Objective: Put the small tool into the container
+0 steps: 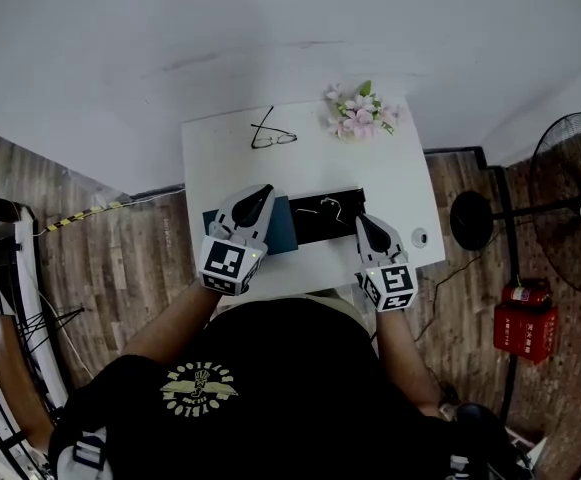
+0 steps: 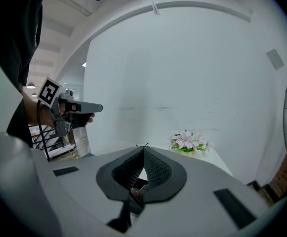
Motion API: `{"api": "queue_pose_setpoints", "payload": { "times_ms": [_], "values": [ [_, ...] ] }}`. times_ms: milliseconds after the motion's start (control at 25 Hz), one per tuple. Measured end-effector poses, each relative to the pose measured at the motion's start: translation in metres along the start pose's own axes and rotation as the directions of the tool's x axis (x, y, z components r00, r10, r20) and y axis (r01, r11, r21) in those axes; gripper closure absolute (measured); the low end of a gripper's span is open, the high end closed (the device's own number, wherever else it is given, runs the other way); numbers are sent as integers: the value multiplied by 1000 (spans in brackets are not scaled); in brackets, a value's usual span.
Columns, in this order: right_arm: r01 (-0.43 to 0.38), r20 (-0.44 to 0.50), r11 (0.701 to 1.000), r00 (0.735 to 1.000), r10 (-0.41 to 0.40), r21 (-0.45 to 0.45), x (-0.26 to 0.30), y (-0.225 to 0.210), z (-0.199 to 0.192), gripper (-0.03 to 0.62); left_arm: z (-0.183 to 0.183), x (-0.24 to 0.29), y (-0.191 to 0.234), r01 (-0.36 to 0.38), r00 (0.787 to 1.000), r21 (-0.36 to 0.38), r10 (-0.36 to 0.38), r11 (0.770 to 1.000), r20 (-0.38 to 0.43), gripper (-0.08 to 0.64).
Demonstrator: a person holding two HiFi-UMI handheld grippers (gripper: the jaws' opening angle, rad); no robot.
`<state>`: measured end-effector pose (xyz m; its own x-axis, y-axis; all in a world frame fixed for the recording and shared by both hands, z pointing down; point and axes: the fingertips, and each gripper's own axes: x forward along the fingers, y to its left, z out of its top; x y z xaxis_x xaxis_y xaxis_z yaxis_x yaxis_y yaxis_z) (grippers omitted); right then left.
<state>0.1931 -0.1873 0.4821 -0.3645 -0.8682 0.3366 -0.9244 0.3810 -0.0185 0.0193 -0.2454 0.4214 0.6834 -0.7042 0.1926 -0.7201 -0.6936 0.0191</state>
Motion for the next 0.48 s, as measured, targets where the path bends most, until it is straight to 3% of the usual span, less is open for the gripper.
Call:
{"api": "queue_pose_setpoints", "payload": {
  "times_ms": [240, 480],
  "values": [
    [37, 64, 999, 997, -35, -24, -14, 4, 37, 591, 29, -13, 4, -5, 999, 20, 4, 1000, 47, 554],
    [78, 118, 996, 990, -73, -41, -28, 6, 69, 591, 60, -24, 9, 14, 996, -15, -13, 1000, 90, 554]
  ]
}}
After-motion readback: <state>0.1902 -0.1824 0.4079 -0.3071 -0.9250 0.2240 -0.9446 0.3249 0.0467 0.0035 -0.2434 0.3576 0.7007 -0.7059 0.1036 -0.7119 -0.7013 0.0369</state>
